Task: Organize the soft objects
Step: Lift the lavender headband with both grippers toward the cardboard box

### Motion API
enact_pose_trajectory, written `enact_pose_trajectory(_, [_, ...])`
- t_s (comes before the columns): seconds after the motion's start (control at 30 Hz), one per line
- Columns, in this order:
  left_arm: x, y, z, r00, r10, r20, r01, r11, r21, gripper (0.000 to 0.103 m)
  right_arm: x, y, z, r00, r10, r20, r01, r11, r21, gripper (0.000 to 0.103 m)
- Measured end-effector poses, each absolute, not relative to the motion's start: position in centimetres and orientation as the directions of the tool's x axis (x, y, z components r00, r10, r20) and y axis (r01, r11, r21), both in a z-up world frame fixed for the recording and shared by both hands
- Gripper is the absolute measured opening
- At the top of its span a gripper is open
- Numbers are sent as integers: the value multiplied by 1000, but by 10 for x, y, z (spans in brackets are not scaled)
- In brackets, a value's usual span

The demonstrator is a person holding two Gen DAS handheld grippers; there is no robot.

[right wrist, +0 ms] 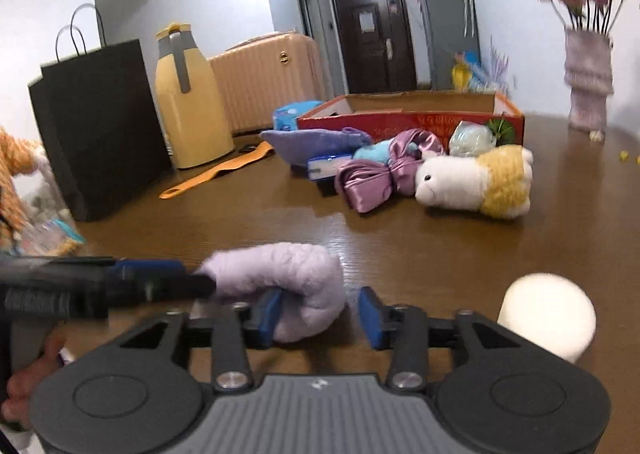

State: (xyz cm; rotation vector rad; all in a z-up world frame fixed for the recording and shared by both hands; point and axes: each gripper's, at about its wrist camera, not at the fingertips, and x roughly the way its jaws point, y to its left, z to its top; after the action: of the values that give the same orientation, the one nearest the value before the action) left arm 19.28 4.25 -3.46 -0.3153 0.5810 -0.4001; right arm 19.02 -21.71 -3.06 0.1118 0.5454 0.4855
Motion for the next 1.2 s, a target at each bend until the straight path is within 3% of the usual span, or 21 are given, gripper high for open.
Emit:
enact_pose_trajectory(0.07, [204,48,-28,783,-407,-471,206,883,-421,70,188,-222,-20,765,482,-427,-412,876,250,60])
enact_pose_trajectory(0.17, [221,41,-33,765,-356,-537,127,900,-416,68,207,-216,-19,777,460,-430,-367,885,285,60])
enact_pose_trajectory(0.37, [221,32,-43,717,-355,-599,76,895,-439,70,231,-202,-47,748,433,-502,-332,900,281,42])
enact_pose_trajectory(0.5, [217,24,-46,711,-368,-599,88,892,-444,68,224,-199,-56,747,435,-503,-336,900,279,38])
enact_pose_trajectory(0.53, [216,24,-47,713,-366,-598,86,892,-444,57,223,-199,-56,744,438,-505,-336,898,283,36])
enact_pose_trajectory(0.57, [218,23,-48,703,-368,-609,89,895,-438,38,223,-200,-56,739,445,-505,-338,894,293,35])
enact_pose_trajectory(0.77, [214,18,-48,705,-405,-582,158,890,-428,20,215,-201,-53,749,436,-498,-324,898,299,26])
enact_pose_trajectory(1.03, [236,17,-8,752,-463,-470,277,868,-412,17,229,-207,-9,812,427,-398,-336,899,279,23])
enact_pose_trajectory(1.2, [301,21,40,748,-530,-401,352,828,-437,17,285,-216,43,832,434,-346,-347,893,287,23])
